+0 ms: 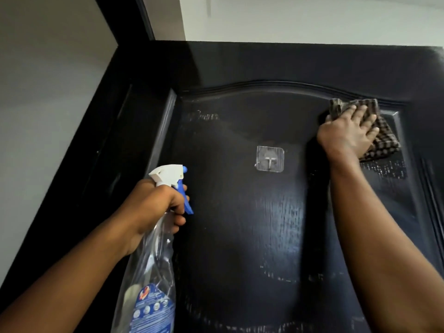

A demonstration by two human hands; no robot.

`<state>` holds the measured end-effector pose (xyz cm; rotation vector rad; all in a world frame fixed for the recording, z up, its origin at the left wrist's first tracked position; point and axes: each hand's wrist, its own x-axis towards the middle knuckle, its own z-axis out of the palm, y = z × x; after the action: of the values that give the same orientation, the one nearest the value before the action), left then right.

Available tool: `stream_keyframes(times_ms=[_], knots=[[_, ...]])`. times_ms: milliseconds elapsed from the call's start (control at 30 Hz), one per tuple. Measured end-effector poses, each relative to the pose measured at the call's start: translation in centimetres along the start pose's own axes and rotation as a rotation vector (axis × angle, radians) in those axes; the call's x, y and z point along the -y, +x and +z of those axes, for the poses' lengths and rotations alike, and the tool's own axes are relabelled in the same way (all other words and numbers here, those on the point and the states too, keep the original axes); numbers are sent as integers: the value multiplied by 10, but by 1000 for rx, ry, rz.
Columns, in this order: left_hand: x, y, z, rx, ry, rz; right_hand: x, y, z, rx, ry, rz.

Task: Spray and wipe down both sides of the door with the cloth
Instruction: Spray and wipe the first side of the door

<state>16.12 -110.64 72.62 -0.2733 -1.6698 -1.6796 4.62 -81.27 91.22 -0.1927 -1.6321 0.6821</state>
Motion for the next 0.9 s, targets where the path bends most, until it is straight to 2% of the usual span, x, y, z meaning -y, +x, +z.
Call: stream_keyframes(times_ms=[67,133,333,533,633,733,800,900], knots=[[1,-2,-4,-1,-2,1,21,-4,3,24,11,2],[1,-3,-13,-3,-6,0,55,-17,10,58,7,-111],[12,-9,-44,-28,7,-12,175,-120,56,186,-86,-893],[28,-12,-62,-58,35,-57,164,-191,66,245,-175,-1315],[29,-14,-59,-57,34,-64,155,-169,60,226,-155,-1281],[30,-18,-59,-45,26,-64,149,-113,54,135,-106,-1008],[31,-19,-63,-41,35,-64,147,-83,49,142,-107,-865],[35,-18,-68,-50,50,-65,150,-93,49,150,-123,-914]])
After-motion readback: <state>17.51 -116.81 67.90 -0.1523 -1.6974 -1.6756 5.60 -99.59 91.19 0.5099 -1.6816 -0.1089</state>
